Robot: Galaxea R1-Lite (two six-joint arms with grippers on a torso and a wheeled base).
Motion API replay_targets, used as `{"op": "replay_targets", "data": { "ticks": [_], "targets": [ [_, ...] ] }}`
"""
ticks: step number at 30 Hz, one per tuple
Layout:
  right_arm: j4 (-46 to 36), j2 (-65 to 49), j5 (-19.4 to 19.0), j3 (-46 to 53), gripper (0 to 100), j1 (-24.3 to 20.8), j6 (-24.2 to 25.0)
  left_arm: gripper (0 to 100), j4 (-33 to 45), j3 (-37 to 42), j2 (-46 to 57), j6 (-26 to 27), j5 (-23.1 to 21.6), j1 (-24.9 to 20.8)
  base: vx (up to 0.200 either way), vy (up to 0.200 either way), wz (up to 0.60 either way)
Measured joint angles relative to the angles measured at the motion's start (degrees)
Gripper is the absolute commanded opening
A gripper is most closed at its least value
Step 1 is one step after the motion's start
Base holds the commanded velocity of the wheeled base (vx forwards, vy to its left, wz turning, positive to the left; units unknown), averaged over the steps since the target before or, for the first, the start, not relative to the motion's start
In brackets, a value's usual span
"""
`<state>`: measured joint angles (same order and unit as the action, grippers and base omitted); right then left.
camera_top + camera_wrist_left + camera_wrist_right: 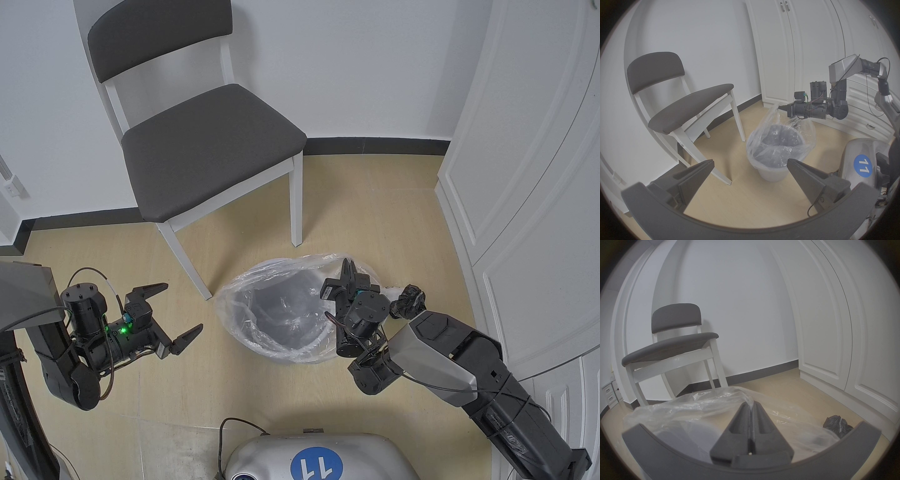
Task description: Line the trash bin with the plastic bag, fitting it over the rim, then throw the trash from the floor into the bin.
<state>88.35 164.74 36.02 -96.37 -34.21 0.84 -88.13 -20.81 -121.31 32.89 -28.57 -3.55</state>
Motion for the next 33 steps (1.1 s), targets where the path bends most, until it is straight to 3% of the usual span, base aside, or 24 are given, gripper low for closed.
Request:
{"op": "replay_targets", "data": {
  "ticks": [9,10,23,33],
  "targets": [
    [-0.32,1.5,-0.06,-1.76,0,0.59,0.83,100,-0.01,-0.02,0.0,0.01,-0.02,-0.04,0.0,0.0,0.0],
    [-0.27,1.55,-0.04,-1.78,100,0.5,0.88,100,-0.01,-0.02,0.0,0.01,-0.02,-0.04,0.0,0.0,0.0],
    [0.61,0.39,-0.52,1.44,100,0.04,0.66,100,0.0,0.22,0.0,0.12,-0.05,-0.06,0.0,0.0,0.0],
    [0.61,-6.25,-5.32,18.31,100,-0.62,0.46,100,-0.01,0.44,0.0,0.11,-0.02,-0.33,0.0,0.0,0.0]
  ]
}}
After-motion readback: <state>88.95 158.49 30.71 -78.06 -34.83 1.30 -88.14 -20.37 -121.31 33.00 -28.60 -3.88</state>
